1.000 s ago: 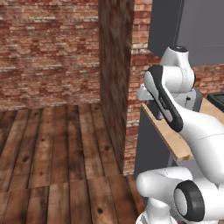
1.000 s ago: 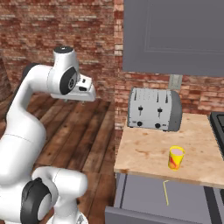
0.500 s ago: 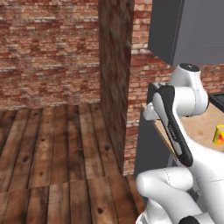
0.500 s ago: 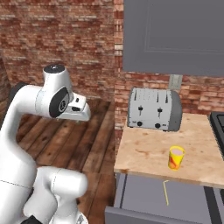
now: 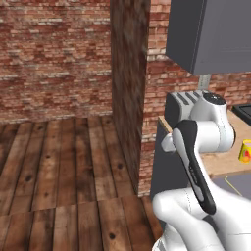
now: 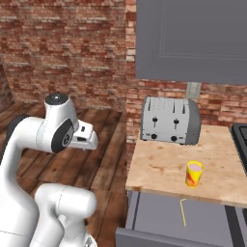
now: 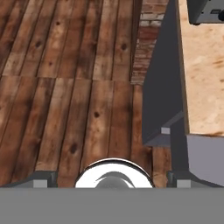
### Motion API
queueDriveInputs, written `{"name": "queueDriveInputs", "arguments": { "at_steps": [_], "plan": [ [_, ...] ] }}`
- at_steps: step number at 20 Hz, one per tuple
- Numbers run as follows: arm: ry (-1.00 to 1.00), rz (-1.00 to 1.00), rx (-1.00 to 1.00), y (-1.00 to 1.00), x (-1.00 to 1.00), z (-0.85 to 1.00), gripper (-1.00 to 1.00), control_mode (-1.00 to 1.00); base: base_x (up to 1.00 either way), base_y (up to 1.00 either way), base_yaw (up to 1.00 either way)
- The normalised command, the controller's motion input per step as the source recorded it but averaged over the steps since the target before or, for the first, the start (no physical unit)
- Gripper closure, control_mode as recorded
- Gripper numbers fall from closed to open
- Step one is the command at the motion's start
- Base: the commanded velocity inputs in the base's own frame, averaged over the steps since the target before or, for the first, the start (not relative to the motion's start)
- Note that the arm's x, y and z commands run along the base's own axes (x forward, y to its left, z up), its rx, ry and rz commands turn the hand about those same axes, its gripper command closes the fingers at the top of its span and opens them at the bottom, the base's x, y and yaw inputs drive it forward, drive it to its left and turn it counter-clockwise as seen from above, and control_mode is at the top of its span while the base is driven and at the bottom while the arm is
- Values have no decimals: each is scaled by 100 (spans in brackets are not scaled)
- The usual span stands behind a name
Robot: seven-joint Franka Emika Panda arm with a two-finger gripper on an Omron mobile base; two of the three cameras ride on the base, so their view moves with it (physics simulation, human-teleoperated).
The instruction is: Pick up the straw from the right drawer and put it inside the smoothie cup.
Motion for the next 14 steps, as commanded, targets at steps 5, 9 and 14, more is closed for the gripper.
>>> {"name": "queueDriveInputs", "arguments": {
  "at_steps": [5,9,14],
  "plan": [
    [0,0,0,0,0,0,-100,-100,0,0,0],
    [2,0,0,0,2,0,-100,-100,0,0,0],
    [2,0,0,0,5,0,-100,100,2,0,0]
  ]
}}
